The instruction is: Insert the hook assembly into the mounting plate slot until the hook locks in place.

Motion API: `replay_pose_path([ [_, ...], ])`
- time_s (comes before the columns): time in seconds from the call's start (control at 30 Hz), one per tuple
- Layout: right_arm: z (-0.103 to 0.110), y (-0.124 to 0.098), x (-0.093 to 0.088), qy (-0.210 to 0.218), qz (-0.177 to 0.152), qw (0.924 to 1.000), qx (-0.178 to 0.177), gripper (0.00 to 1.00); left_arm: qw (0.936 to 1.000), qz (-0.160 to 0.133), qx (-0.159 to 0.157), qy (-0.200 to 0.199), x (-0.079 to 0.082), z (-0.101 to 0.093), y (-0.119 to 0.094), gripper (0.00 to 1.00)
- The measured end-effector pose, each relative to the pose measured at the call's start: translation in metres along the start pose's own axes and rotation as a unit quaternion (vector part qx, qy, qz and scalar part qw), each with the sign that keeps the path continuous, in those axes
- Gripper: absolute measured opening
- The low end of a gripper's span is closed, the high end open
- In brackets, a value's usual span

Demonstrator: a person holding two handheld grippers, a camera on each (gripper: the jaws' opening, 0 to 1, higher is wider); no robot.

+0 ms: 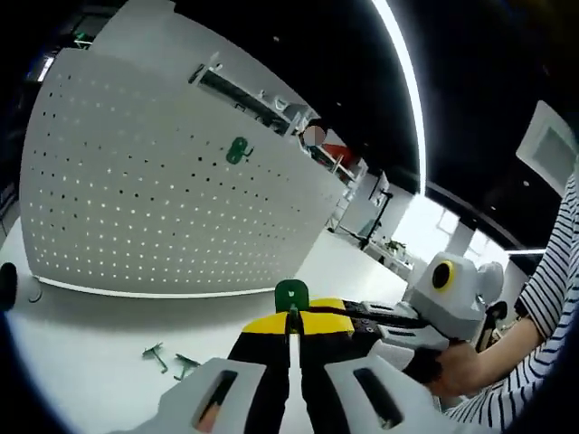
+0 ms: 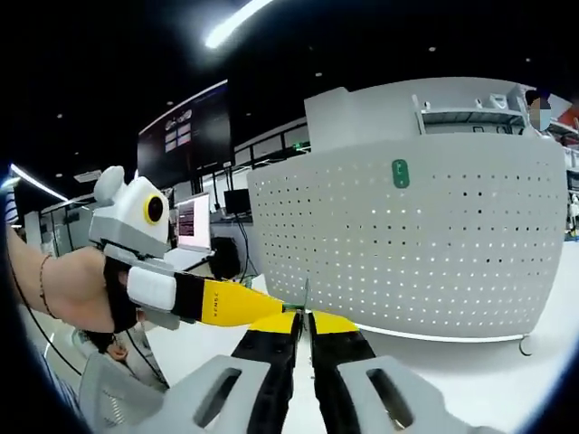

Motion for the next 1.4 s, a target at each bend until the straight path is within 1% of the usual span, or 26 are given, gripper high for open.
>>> replay_pose_path([
  [0.07,-0.001,-0.001,0.000,0.004,0.002,1.0000,0.004,0.05,1.0000,-0.003,0.003,0.002,0.001,0.000,0.001,0.01],
  [0.13,-0.001,-0.002,0.001,0.003,0.003,1.0000,0.002,0.07,0.9998,0.003,0.012,0.014,0.002,-0.001,0.003,0.01],
  [0.17,-0.001,-0.003,0.001,0.001,0.003,1.0000,0.002,0.07,0.9995,0.008,0.021,0.024,0.003,0.000,0.004,0.01],
  [0.3,-0.007,-0.008,0.002,-0.003,0.006,1.0000,0.002,0.10,0.9982,0.014,0.045,0.037,0.006,0.003,0.004,0.01],
  [0.4,-0.015,-0.014,-0.005,-0.006,0.024,0.9997,-0.004,0.16,0.9951,0.025,0.074,0.061,0.010,0.007,0.003,0.01],
  [0.5,-0.023,-0.021,-0.014,-0.021,0.040,0.9989,-0.012,0.18,0.9924,0.025,0.092,0.078,0.015,0.009,0.003,0.01],
  [0.53,-0.027,-0.025,-0.020,-0.027,0.048,0.9983,-0.017,0.21,0.9912,0.025,0.099,0.085,0.017,0.009,0.003,0.01],
  [0.57,-0.032,-0.029,-0.025,-0.036,0.057,0.9974,-0.027,0.24,0.9900,0.027,0.105,0.091,0.018,0.010,0.003,0.01],
  [0.6,-0.035,-0.032,-0.030,-0.045,0.064,0.9963,-0.035,0.26,0.9877,0.026,0.118,0.099,0.020,0.011,0.003,0.01],
  [0.67,-0.042,-0.039,-0.038,-0.062,0.076,0.9940,-0.049,0.31,0.9855,0.023,0.130,0.106,0.023,0.013,0.003,0.01],
  [0.77,-0.050,-0.048,-0.049,-0.082,0.092,0.9901,-0.066,0.35,0.9828,0.009,0.147,0.112,0.029,0.014,0.005,0.01],
  [0.8,-0.055,-0.052,-0.055,-0.097,0.109,0.9858,-0.084,0.37,0.9815,0.008,0.152,0.116,0.030,0.015,0.005,0.01],
  [0.87,-0.059,-0.057,-0.064,-0.119,0.126,0.9804,-0.095,0.41,0.9797,0.005,0.159,0.122,0.032,0.016,0.008,0.01],
  [1.0,-0.062,-0.062,-0.077,-0.118,0.145,0.9773,-0.101,0.46,0.9720,-0.012,0.185,0.145,0.042,0.017,0.009,0.01],
  [1.1,-0.066,-0.065,-0.085,-0.128,0.160,0.9716,-0.118,0.53,0.9653,-0.020,0.205,0.160,0.048,0.019,0.009,0.01],
  [1.2,-0.068,-0.066,-0.090,-0.134,0.167,0.9686,-0.127,0.56,0.9609,-0.030,0.219,0.166,0.053,0.021,0.009,0.01],
  [1.27,-0.067,-0.066,-0.089,-0.135,0.169,0.9682,-0.126,0.57,0.9597,-0.035,0.223,0.167,0.055,0.022,0.011,0.01],
  [1.3,-0.067,-0.064,-0.088,-0.135,0.164,0.9688,-0.127,0.58,0.9588,-0.037,0.225,0.169,0.055,0.022,0.012,0.01],
  [1.4,-0.067,-0.063,-0.094,-0.145,0.173,0.9656,-0.129,0.61,0.9555,-0.040,0.232,0.178,0.057,0.023,0.016,0.01],
])
Point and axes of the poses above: the point that each gripper's makers call its tool centre point, and the gripper's own axes: y roughly forward along the fingers, z roughly to its left, x roughly out of its top, the point moved 7 cm from there along -y, roughly backward along the fingers, and after that the axes turned 13 degrees about -x, right-handed, at the moved point
